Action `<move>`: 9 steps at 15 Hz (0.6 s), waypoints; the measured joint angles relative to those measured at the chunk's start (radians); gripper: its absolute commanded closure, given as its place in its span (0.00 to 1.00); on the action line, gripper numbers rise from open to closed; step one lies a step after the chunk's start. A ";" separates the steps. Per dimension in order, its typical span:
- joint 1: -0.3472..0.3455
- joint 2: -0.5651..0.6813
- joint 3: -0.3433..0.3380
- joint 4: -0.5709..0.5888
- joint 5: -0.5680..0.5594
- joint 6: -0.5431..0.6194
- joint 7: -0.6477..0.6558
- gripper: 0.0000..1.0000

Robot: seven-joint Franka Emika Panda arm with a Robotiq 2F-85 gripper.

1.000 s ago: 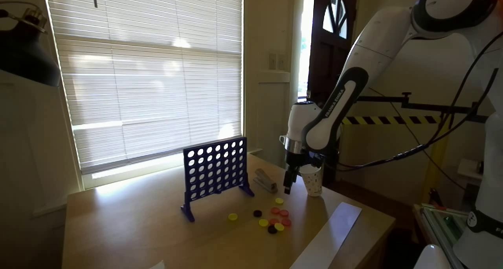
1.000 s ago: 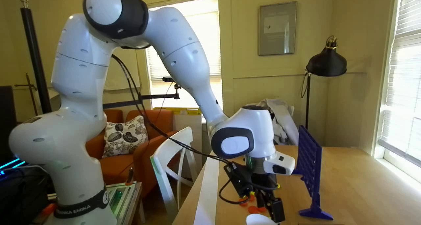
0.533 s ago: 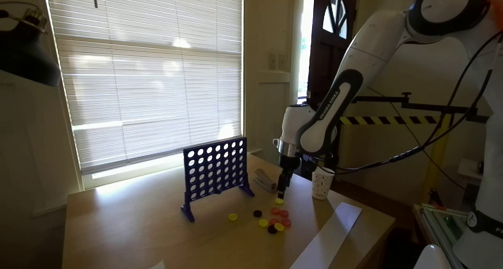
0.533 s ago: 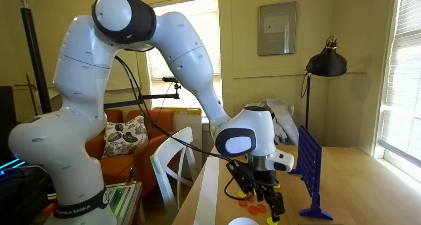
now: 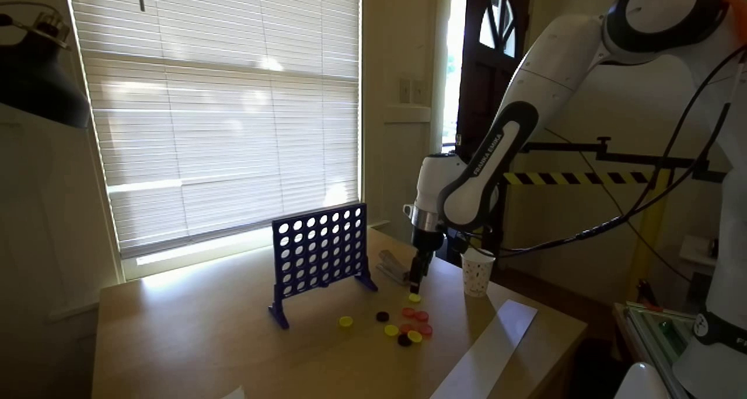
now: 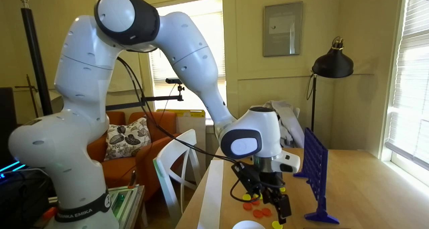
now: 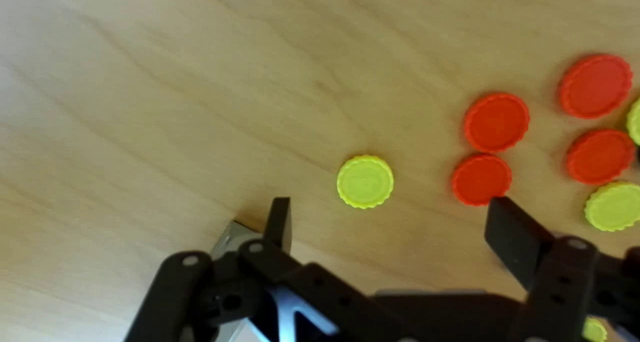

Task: Put the yellow chip into the connect four game

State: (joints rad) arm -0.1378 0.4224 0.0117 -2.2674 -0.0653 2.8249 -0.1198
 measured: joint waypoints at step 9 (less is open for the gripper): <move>-0.013 0.100 -0.013 0.060 0.000 0.001 -0.028 0.00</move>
State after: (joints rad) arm -0.1513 0.5222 -0.0014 -2.2076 -0.0655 2.8259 -0.1483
